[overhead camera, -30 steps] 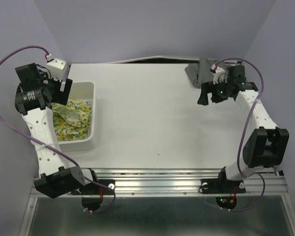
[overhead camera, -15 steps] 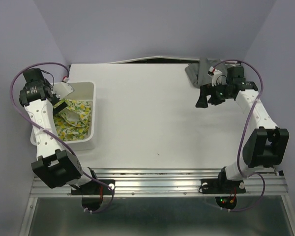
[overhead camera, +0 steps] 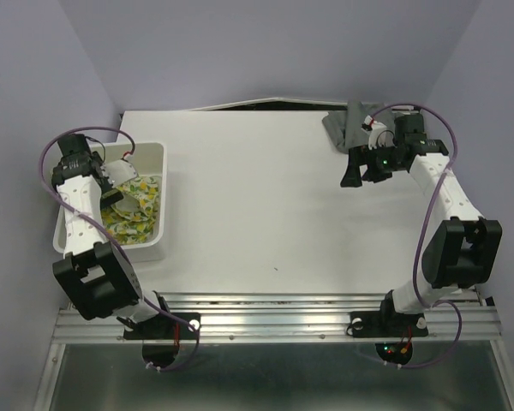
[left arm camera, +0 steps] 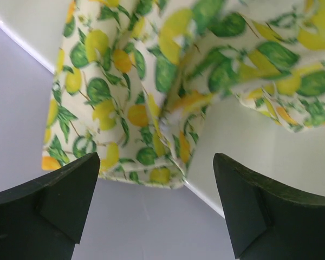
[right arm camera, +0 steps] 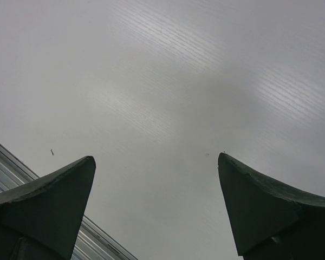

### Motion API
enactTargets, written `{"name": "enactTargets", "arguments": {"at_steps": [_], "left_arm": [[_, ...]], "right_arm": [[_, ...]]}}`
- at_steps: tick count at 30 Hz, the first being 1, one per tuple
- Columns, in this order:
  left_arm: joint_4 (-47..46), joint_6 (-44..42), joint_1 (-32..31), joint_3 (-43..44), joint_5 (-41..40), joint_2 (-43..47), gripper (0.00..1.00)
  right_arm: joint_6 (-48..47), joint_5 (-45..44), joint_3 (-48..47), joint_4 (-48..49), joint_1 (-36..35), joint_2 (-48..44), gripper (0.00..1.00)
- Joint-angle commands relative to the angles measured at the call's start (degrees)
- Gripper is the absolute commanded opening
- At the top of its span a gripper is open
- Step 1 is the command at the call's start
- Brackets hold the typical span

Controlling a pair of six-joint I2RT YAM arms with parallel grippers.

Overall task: Fold and stack the skirts
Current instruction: Grab the skirt from the pile

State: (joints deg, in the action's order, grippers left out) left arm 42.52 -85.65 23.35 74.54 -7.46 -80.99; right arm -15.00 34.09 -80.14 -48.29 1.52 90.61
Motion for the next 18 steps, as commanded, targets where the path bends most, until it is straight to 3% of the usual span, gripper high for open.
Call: {"name": "enactTargets", "arguments": {"at_steps": [1,9,12,13,18], "left_arm": [[-8.33,0.48,0.11,-1.07,3.33,-1.88,0.97],[-4.73,3.38,-1.29,0.52,14.31,-3.56,0.86],[-5.17,4.61,-2.61,-1.33,14.76,-3.56,0.73],[-5.43,4.96,-2.79,-1.68,14.67,-3.91,0.62],[-3.33,8.82,-3.05,0.6,14.85,-5.05,0.42]], "right_arm": [[0.24,0.19,-2.57,-1.01,0.33,-0.78,1.0],[-0.64,-0.78,-3.27,-1.89,0.33,-1.4,1.0],[-0.55,-0.78,-3.18,-1.8,0.33,-1.4,1.0],[-0.46,-0.78,-3.18,-1.89,0.33,-1.4,1.0],[-0.9,-1.21,-3.27,-1.72,0.33,-2.19,1.0]]}}
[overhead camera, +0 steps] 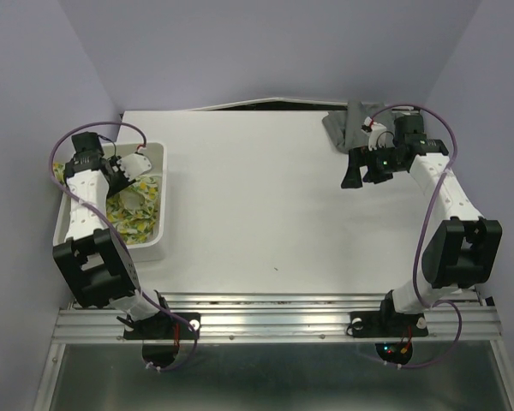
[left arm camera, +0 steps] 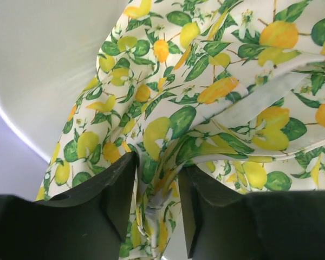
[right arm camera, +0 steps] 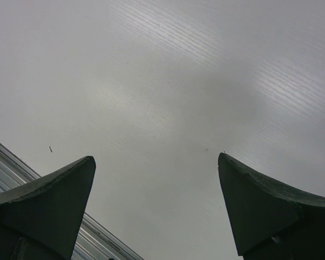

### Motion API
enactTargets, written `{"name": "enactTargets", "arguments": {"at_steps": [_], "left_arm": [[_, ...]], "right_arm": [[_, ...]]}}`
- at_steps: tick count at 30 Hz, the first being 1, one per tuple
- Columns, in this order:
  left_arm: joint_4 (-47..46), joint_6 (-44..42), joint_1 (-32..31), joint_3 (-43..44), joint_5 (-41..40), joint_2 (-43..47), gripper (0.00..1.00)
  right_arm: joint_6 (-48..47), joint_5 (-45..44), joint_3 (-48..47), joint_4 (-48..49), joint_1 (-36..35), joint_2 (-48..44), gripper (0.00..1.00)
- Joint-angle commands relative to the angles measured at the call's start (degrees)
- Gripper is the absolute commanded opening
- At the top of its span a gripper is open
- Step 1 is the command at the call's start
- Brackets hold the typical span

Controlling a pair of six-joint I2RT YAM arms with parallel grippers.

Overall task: Fold and stack the skirts
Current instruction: Grab the skirt from the pile, then move the skirt to the center of the board

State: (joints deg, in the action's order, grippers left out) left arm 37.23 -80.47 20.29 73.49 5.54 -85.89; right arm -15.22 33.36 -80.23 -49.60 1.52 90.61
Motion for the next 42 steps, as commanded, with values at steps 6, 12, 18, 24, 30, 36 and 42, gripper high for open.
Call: {"name": "enactTargets", "arguments": {"at_steps": [6,12,18,24,30,36,42], "left_arm": [[5.57,8.37,0.01,10.95,0.79,0.02,0.0],[2.76,24.27,-0.17,42.03,1.23,-1.56,0.0],[-1.0,35.28,-9.55,66.25,-1.22,-4.56,0.0],[-18.5,40.9,-27.3,57.37,-9.58,3.53,0.0],[-19.13,47.86,-41.63,59.59,-6.69,0.28,0.0],[-20.97,51.97,-54.55,45.19,-11.34,-2.35,0.0],[-22.47,67.79,-55.89,41.73,-8.1,-9.99,0.0]], "right_arm": [[-0.16,-0.5,-3.53,-0.05,0.33,-3.16,1.0],[2.38,1.35,-3.36,1.96,0.33,-4.47,1.0],[3.53,1.88,-4.23,3.55,0.33,-4.65,1.0],[5.38,0.74,-6.7,4.87,0.33,-5.62,1.0],[3.1,-0.93,-8.19,5.22,0.85,-7.46,1.0],[-5.66,7.21,-6.26,1.8,4.98,-10.35,1.0],[-14.13,13.38,-1.08,-6.46,4.98,-16.25,1.0]]}}
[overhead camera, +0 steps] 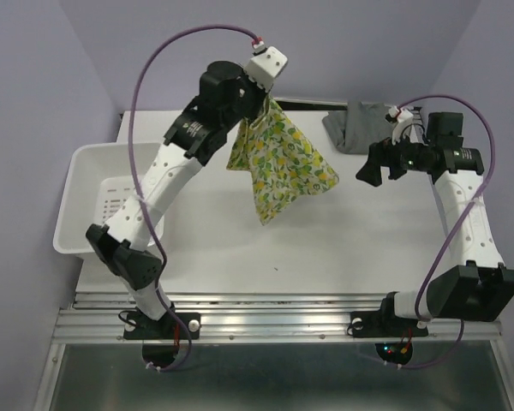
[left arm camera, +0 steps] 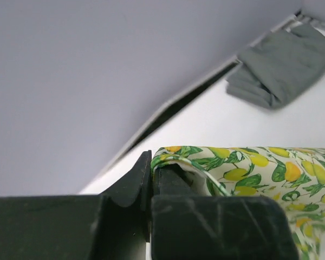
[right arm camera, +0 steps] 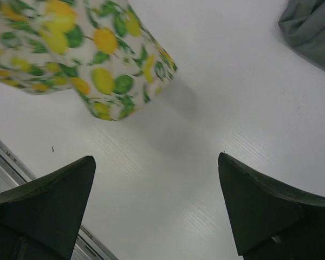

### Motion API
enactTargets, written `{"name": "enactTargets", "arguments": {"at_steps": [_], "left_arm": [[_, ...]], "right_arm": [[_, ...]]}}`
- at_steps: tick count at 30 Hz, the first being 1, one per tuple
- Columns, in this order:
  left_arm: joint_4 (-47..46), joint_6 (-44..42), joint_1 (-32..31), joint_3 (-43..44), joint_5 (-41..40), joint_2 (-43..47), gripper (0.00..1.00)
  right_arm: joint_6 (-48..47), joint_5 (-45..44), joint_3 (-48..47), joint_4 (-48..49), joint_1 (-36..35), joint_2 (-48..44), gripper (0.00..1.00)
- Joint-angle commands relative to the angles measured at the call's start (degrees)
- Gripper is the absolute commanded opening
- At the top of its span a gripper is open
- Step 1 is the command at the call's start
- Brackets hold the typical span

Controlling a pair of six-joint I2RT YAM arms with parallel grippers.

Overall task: Fold and stack the skirts
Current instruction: Move the skirt to the center of the board

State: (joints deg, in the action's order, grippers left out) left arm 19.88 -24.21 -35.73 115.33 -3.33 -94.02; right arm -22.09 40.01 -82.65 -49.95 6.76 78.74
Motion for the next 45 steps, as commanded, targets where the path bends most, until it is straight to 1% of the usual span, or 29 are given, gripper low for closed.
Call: {"name": "enactTargets", "arguments": {"at_steps": [1,3,4,5,6,7,9,10,13,15,16,17,18,19,20,21,22,24,27,30,31,33,35,37,40,45], "left_arm": [[-5.11,13.12,-0.74,-0.1,1.13,-2.83,0.0],[-5.03,16.11,-2.32,-0.1,-1.05,-5.47,0.0],[-4.85,19.17,-4.51,-0.1,-2.8,-6.95,0.0],[-4.24,20.59,-5.75,-0.36,-6.65,-7.49,0.0],[-3.97,22.0,-6.98,-0.72,-8.51,-8.02,0.0],[-3.27,23.84,-9.16,-0.89,-10.79,-8.81,0.0],[-2.3,27.79,-10.67,-1.33,-11.43,-9.43,0.0],[-1.78,31.55,-11.12,-1.25,-11.43,-9.78,0.0],[1.03,36.67,-11.82,0.77,-9.85,-11.88,0.0],[1.48,39.14,-12.61,1.21,-12.04,-13.03,0.0],[1.65,40.19,-12.61,1.48,-12.48,-13.29,0.0],[2.0,42.99,-12.61,2.0,-13.44,-14.08,0.0],[2.09,43.97,-12.61,2.09,-13.63,-14.35,0.0],[1.92,44.85,-12.61,2.18,-13.63,-15.05,0.0],[2.01,45.73,-12.53,2.18,-13.54,-15.49,0.0],[2.09,46.96,-12.44,2.7,-12.41,-16.02,0.0],[2.09,47.41,-12.18,3.14,-11.27,-16.63,0.01],[2.18,47.67,-12.0,3.76,-8.63,-18.3,0.01],[2.01,47.24,-11.82,3.77,-6.51,-19.71,0.0],[1.39,46.79,-11.39,2.37,-5.63,-19.71,0.0],[1.22,47.14,-11.21,1.92,-5.63,-19.63,0.0],[1.04,47.93,-10.42,1.74,-4.93,-19.62,0.0],[0.95,48.46,-9.98,2.0,-4.58,-19.97,0.0],[1.04,48.81,-9.54,3.06,-4.58,-20.33,0.0],[1.13,48.99,-9.36,4.11,-3.96,-21.12,0.0],[0.69,49.25,-9.45,4.55,-3.35,-21.73,0.0]], "right_arm": [[-7.97,7.01,1.79,-7.43,-0.26,-5.08,0.99],[-6.31,7.8,3.19,-7.44,-0.26,-7.45,0.99],[-4.3,7.98,3.72,-6.13,-0.26,-8.24,0.99],[-2.45,8.68,4.6,-5.34,-0.26,-9.47,0.98],[1.57,9.03,5.13,-4.11,-0.26,-10.09,0.98],[3.0,9.64,5.74,-1.14,-0.26,-11.05,0.97],[7.12,12.62,8.28,2.21,-0.26,-12.11,0.96],[10.36,13.59,9.43,6.23,-0.26,-12.55,0.94],[15.38,15.89,14.16,12.57,-0.87,-13.35,0.91],[16.72,14.67,15.85,14.87,-2.63,-13.35,0.9],[19.77,13.61,17.6,18.02,-3.33,-14.05,0.9],[21.28,10.56,19.09,21.01,-5.08,-14.92,0.91],[21.9,8.53,20.67,23.82,-6.14,-15.89,0.93],[24.69,6.51,23.73,29.16,-7.37,-17.81,0.97],[24.81,4.83,24.98,31.21,-8.6,-18.61,0.99],[24.9,1.86,26.04,32.63,-11.31,-19.06,1.0],[24.64,0.7,27.09,34.64,-12.47,-19.32,1.0],[24.11,-1.24,28.68,35.54,-14.14,-18.98,1.0],[22.79,-4.04,29.39,37.9,-15.2,-17.66,1.0],[22.7,-6.17,28.95,40.8,-15.2,-16.26,1.0],[23.22,-5.56,28.08,41.42,-15.2,-15.47,1.0],[24.1,-4.77,25.62,39.86,-16.43,-13.27,1.0],[25.33,-4.94,23.42,37.22,-18.61,-10.98,1.0],[26.48,-6.87,24.2,37.47,-20.12,-11.42,1.0],[31.64,-9.5,25.35,38.79,-21.35,-12.47,1.0],[37.63,-11.62,22.11,40.1,-22.49,-8.17,1.0]]}}
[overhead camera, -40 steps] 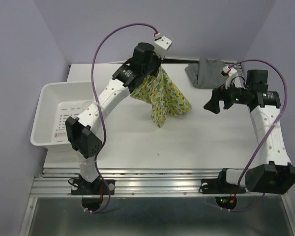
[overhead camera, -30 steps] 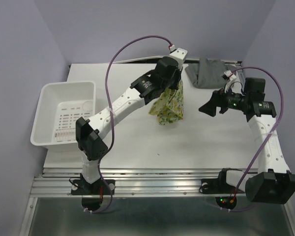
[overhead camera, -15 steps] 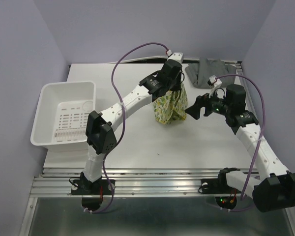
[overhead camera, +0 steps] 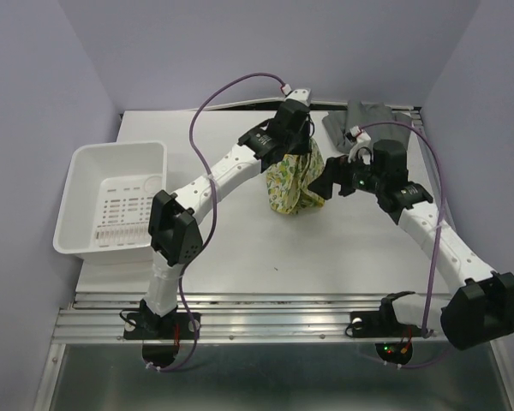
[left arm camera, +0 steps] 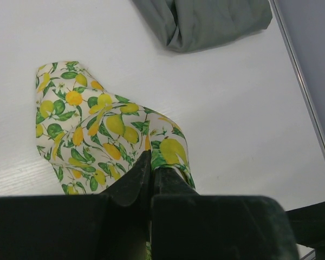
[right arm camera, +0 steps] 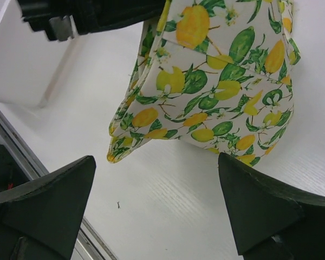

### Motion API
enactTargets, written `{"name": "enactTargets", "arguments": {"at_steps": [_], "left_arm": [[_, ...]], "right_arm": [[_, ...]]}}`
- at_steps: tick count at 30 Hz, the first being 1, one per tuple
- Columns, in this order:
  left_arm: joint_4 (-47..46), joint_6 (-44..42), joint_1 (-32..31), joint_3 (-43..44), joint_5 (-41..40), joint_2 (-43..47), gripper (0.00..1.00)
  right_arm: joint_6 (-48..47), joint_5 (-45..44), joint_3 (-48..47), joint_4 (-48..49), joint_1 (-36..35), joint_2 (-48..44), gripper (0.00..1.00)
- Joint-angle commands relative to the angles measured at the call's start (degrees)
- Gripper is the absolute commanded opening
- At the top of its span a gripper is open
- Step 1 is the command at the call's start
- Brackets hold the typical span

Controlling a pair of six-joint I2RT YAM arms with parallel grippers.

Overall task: Fold and stack the skirts
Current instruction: Move the skirt to the center of the board, then flatten the skirt out

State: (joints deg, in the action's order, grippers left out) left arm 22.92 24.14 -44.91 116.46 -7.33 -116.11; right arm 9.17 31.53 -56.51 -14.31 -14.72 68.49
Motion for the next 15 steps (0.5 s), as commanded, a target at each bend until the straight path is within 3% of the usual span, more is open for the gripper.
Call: {"name": "enactTargets", "arguments": {"at_steps": [1,13,15], "left_arm": [[-2.35,0.99,-0.27,3.51,0.48,0.28,0.0],[-2.44,2.23,-0.27,4.21,-0.49,-0.43,0.0],[-2.44,2.31,-0.27,4.3,-0.31,-0.52,0.0]], "right_arm": [[8.39,-3.23,-4.74,4.81,-1.88,2.7,1.0],[17.11,-11.04,-9.23,6.31,-6.2,9.99,0.93],[17.28,-12.8,-9.93,5.34,-6.2,11.22,0.83]]}}
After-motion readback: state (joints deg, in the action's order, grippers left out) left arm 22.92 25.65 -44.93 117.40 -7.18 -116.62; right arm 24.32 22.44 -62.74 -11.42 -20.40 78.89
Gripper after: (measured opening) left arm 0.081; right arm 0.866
